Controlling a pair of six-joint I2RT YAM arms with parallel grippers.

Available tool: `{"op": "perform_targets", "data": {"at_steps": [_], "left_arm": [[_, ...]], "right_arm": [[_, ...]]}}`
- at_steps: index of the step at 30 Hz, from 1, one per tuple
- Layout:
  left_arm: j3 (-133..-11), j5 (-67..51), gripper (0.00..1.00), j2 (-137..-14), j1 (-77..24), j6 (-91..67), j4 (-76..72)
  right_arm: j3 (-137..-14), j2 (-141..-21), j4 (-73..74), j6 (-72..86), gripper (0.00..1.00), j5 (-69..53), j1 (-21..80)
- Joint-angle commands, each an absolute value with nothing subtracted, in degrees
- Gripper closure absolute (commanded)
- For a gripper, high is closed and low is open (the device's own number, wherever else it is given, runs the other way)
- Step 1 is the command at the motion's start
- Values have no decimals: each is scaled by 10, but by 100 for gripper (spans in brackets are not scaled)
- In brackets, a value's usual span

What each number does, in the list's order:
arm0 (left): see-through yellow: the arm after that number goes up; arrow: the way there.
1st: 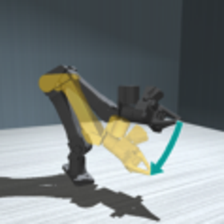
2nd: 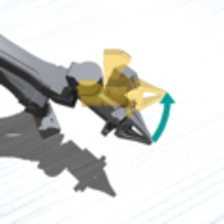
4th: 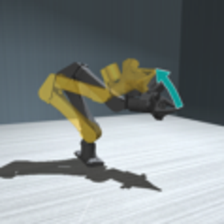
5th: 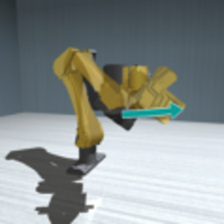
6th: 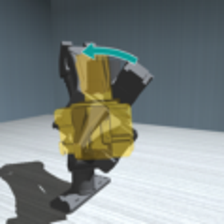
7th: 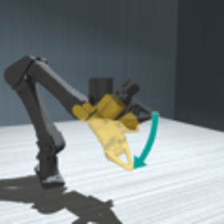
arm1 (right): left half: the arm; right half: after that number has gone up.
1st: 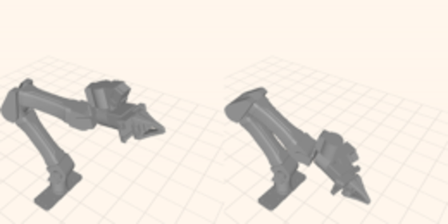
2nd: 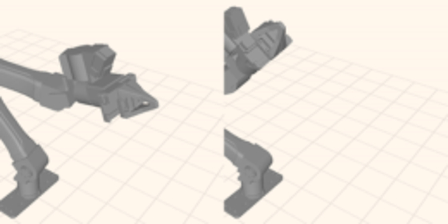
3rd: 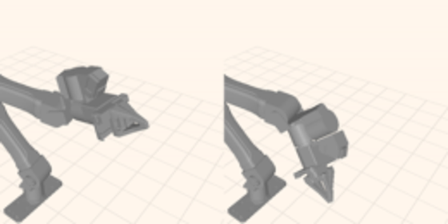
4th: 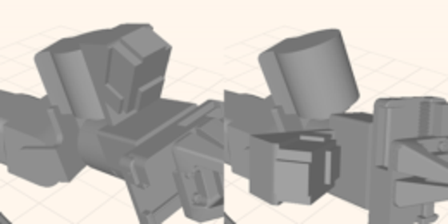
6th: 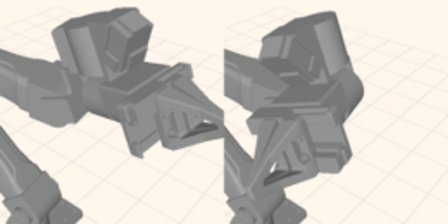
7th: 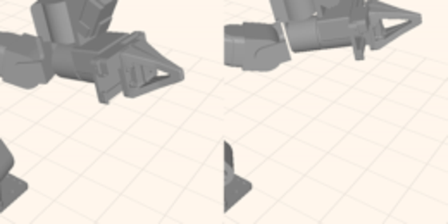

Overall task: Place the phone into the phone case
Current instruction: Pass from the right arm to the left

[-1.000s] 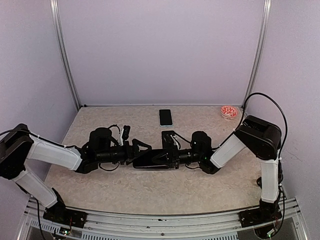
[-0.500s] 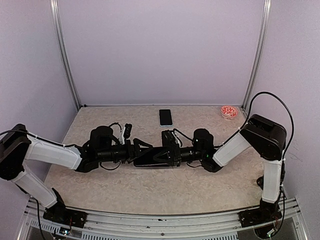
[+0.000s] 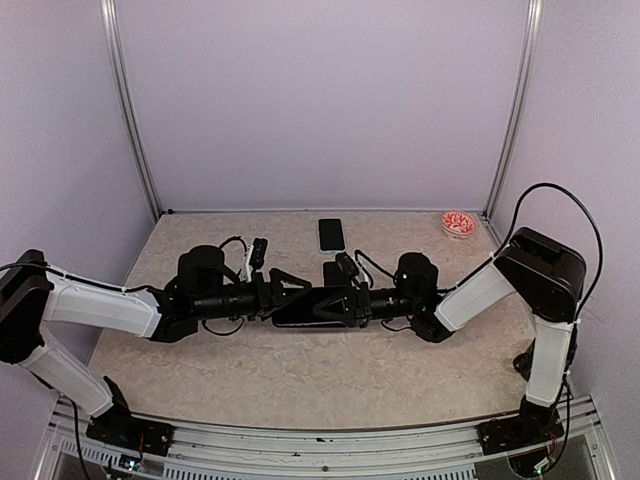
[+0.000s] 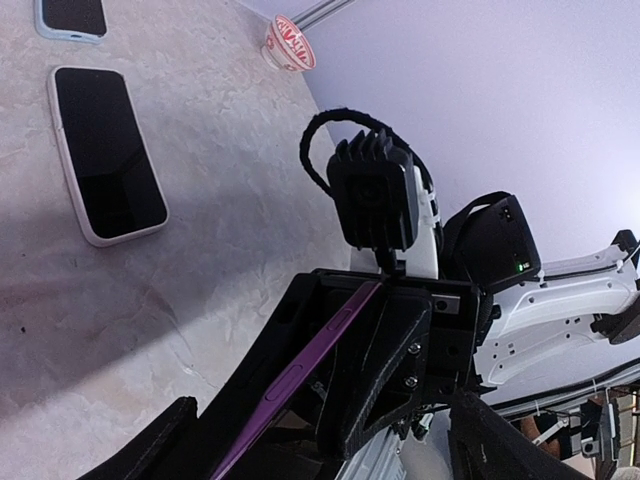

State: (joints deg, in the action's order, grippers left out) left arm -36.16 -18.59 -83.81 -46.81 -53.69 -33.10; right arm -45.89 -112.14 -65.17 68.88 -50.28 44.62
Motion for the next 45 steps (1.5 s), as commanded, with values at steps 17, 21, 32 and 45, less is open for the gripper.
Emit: {"op": "perform_targets", "data": {"at_steps": [17,21,32,45], "left_arm": [[-391,-250,29,-826,-485,-530,-355],[-390,-253,41,-829,-485,-532,-364],[-389,-266,67,-837,-486,-539,-384],[-388,-277,94,-844,-486,-556,-413]], "right_arm": [[-445,-1093,-679,695,100,-468,394],[-447,-1093,-680,697,100,-476,393],[-448,-1091,-675,698,100,-486,391],[-441,-1088,-682,695,100,-499,384]]}}
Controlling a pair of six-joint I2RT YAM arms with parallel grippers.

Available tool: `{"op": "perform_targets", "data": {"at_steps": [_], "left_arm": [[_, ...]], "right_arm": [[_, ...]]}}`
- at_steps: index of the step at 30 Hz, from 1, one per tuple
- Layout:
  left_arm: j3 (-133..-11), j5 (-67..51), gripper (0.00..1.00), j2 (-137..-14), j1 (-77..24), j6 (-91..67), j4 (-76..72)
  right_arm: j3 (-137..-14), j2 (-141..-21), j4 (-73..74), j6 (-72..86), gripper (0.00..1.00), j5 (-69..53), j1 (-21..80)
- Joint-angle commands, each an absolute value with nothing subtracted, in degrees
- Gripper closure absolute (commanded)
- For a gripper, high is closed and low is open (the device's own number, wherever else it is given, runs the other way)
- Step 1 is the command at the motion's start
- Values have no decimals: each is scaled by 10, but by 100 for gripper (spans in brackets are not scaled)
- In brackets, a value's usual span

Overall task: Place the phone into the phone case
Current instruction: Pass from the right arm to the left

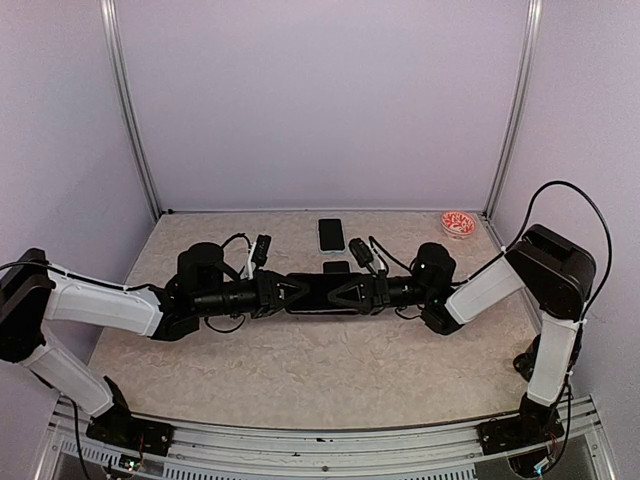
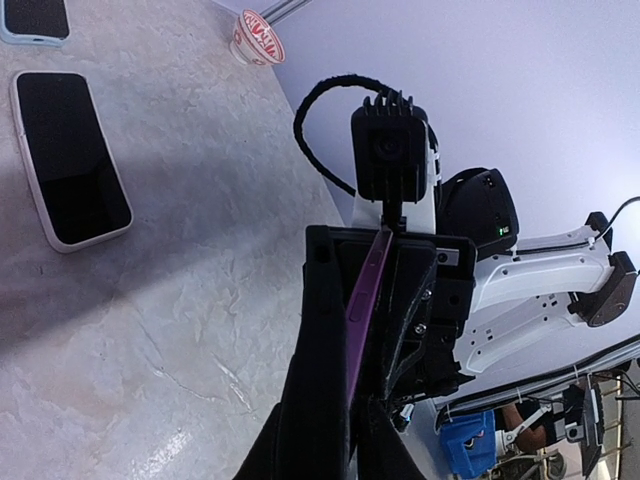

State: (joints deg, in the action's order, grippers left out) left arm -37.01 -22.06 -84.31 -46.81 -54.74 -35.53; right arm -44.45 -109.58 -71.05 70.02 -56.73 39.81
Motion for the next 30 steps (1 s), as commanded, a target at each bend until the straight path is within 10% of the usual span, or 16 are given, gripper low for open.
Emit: {"op": "perform_targets", "data": {"at_steps": [1,30], "left_arm": [[-388,-277,95,-845,-486,-556,-413],[-360,-236,100,-810,-477,-559,-417]], "right_arm": [[-440,-1086,-681,695,100,-500,384],[-441,-1002,-496,600,64,-536,371]]}}
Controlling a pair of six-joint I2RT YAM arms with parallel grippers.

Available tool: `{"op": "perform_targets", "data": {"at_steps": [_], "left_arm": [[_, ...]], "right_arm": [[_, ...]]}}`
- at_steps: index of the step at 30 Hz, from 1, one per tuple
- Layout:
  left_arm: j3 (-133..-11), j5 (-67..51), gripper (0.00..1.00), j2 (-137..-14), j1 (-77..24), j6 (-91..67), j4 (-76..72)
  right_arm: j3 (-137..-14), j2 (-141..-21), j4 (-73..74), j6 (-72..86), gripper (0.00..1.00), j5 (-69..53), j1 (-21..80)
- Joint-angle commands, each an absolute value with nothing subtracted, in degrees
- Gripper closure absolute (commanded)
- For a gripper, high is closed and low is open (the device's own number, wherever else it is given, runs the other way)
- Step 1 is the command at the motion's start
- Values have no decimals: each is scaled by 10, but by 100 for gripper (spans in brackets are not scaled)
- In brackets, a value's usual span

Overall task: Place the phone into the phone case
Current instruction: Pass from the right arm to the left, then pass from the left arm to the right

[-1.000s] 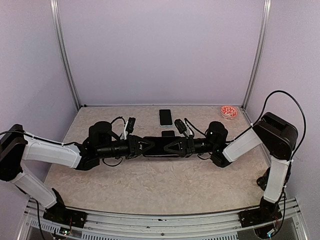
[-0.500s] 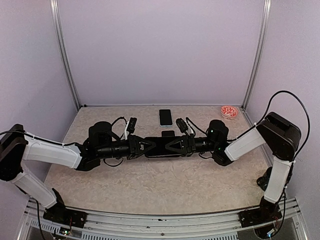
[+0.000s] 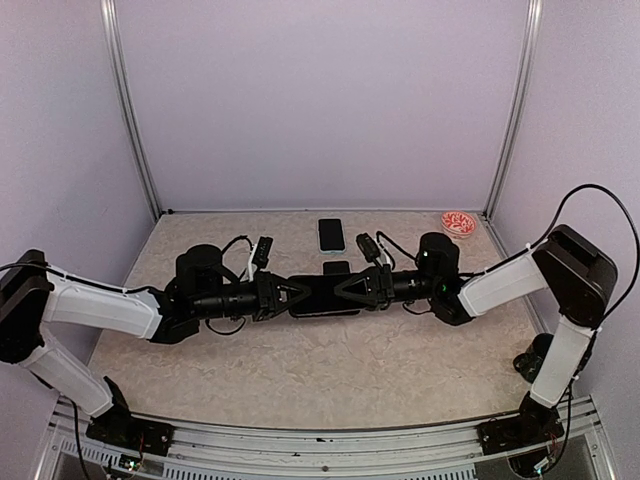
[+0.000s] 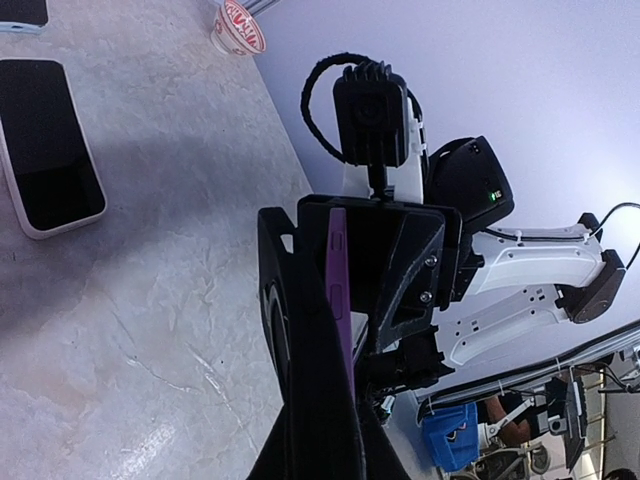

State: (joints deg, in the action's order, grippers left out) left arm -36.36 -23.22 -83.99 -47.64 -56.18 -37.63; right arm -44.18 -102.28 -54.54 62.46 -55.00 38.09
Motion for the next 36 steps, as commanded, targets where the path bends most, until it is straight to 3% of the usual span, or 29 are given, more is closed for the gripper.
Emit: {"op": "perform_targets", "data": {"at_steps": [1,22,29,36], "left_arm": [[-358,-236,100,-807,-475,-558,-417],[-356,-258,100,-749,-466,-502,-394],[-364,-285,100,-741,-470,-483,-395],[-370,-308,100,-741,-476,-476,-408]], "right_arm": [[-441,-996,-482,591,63,-535,371],[-441,-838,-202,387,62,-563,325],[-441,-834,-206,374,60,-624,308],[-418,-850,-318,427,48,-689,308]]}}
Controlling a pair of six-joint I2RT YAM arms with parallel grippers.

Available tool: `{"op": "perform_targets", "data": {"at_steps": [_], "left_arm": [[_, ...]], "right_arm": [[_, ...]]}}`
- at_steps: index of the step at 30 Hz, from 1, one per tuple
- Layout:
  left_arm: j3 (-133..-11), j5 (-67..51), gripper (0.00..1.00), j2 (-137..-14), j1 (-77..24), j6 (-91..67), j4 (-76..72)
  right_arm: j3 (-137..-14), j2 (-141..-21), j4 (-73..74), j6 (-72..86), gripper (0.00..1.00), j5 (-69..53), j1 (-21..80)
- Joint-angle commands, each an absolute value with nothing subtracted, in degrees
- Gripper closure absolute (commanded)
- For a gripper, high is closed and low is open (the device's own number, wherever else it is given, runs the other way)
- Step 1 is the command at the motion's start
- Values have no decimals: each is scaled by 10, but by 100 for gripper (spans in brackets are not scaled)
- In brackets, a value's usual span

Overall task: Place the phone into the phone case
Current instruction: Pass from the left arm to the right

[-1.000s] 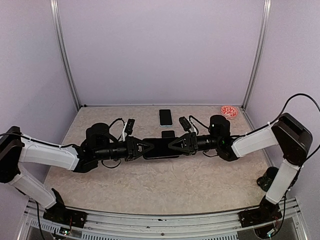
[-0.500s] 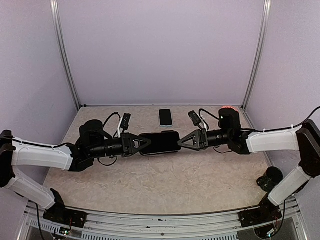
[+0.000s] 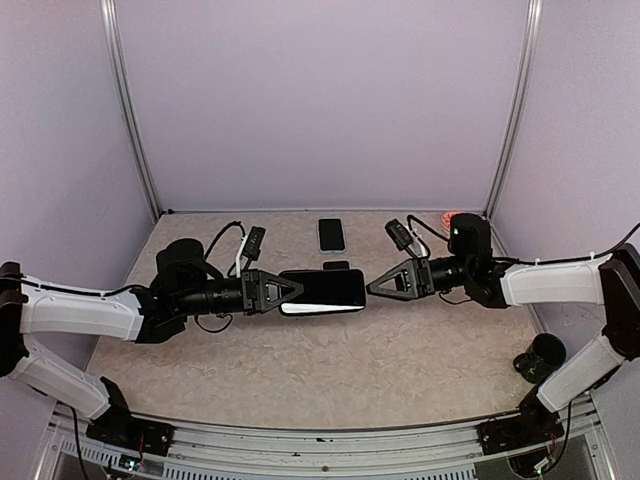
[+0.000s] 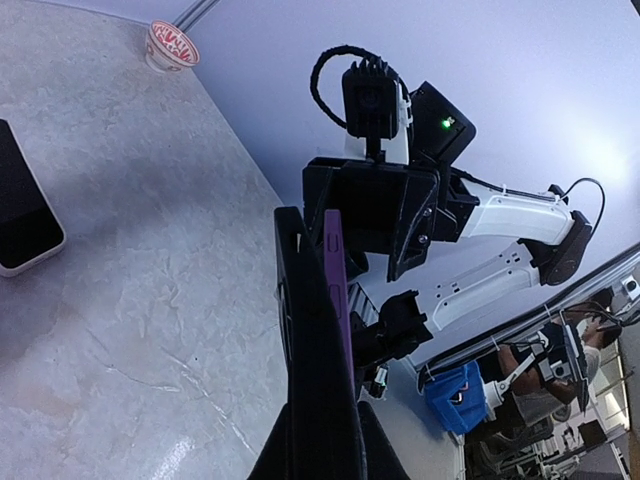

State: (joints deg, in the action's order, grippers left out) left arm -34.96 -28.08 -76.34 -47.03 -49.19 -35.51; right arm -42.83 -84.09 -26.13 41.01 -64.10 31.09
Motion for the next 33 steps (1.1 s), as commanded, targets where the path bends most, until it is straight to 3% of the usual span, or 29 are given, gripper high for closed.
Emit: {"op": "perform_targets", "data": {"at_steps": [1,11,18,24,33], "left_arm": [[-371,-312,100,-742,-478,-476,-412],[-375,-340,100,-744,-490,-475,-446],[-382,-351,100,-750,-495,-474,-453],[-389,-356,100,-756,-497,-473,-458],[-388,-359,100,-756,-501,-471,-459]], "right_arm": [[-419,-852,-318,426,48,-690,308],[-417,-880,-382,468,40,-718,309],[-406,-885,-475,529,41,-745,321],[-400,-903,-555,585,49,-767,340],[-371,-944,-800,753,68,-786,343]]}}
